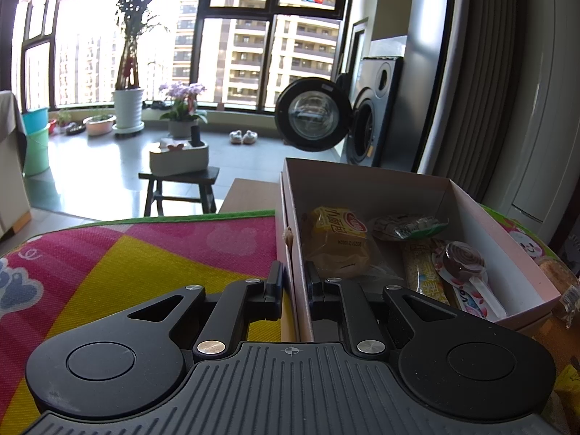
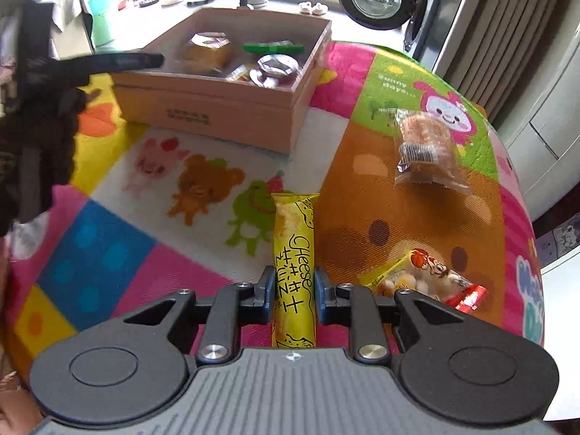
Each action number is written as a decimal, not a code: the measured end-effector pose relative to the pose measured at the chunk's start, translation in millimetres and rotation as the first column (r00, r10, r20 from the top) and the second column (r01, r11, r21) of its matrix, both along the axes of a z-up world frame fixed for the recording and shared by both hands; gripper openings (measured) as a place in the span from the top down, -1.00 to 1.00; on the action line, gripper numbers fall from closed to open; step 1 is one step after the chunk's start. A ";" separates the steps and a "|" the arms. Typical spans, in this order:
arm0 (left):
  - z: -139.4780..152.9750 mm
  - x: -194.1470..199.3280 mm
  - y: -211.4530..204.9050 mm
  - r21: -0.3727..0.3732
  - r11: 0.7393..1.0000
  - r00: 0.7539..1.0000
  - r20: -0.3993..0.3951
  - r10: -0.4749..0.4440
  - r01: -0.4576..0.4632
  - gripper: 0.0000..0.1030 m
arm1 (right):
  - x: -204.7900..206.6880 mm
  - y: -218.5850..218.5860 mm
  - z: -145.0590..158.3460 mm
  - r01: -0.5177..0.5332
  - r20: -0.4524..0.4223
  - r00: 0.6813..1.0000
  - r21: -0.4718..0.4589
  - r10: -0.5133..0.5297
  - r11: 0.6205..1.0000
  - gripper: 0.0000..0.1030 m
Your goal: Organize objects
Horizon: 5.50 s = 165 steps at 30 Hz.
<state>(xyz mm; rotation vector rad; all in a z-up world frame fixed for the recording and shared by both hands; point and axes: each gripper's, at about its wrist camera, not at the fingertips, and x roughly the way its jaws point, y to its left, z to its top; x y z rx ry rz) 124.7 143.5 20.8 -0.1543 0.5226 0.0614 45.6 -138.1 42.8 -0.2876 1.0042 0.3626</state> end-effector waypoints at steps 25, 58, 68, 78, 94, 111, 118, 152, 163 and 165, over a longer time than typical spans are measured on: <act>-2.3 1.0 -1.4 -0.013 1.000 1.000 -0.002 -0.002 0.002 0.72 | 164.0 129.4 20.1 0.173 0.032 0.980 0.330 -0.194 0.928 0.59; -2.3 -1.1 -3.3 0.001 1.000 1.000 0.000 0.001 -0.001 0.73 | -4.1 -98.0 17.4 0.336 0.310 0.868 0.210 -0.389 0.918 -0.62; -1.4 -0.5 -2.0 0.007 1.000 1.000 0.001 0.002 -0.002 0.73 | -30.4 -100.7 -27.5 0.333 0.261 0.879 0.264 -0.399 0.905 -0.77; -1.4 -0.4 -2.1 0.006 1.000 1.000 0.001 0.002 -0.002 0.73 | -44.0 -39.6 -32.3 0.071 0.268 0.953 0.262 -0.144 0.962 -0.80; -1.4 -0.5 -2.2 0.006 1.000 1.000 0.001 0.002 -0.002 0.73 | 13.0 -41.0 -34.5 0.161 0.241 0.952 0.138 -0.190 0.977 -0.87; -2.0 0.0 -2.9 0.003 1.000 1.000 0.000 0.001 -0.001 0.73 | 12.9 -63.8 -26.0 0.259 0.161 0.950 0.068 -0.266 0.964 -0.12; -2.4 0.3 -4.1 0.001 1.000 1.000 -0.001 0.000 0.000 0.73 | -5.7 -61.6 0.8 0.241 0.182 0.952 0.053 -0.247 0.969 -0.12; -2.7 1.1 -4.0 -0.003 1.000 1.000 -0.001 -0.002 0.002 0.72 | -29.2 -23.5 -4.5 0.147 -0.109 0.986 0.195 -0.128 0.970 -0.58; -2.4 0.1 -3.4 -0.002 1.000 1.000 -0.001 -0.001 0.001 0.73 | -53.4 -21.4 -2.0 0.087 0.157 0.985 -0.141 -0.064 0.986 -0.61; -2.4 0.1 -3.5 -0.002 1.000 1.000 -0.001 -0.002 0.002 0.73 | -48.1 -28.9 4.5 0.092 0.098 0.991 -0.022 -0.090 0.995 -0.64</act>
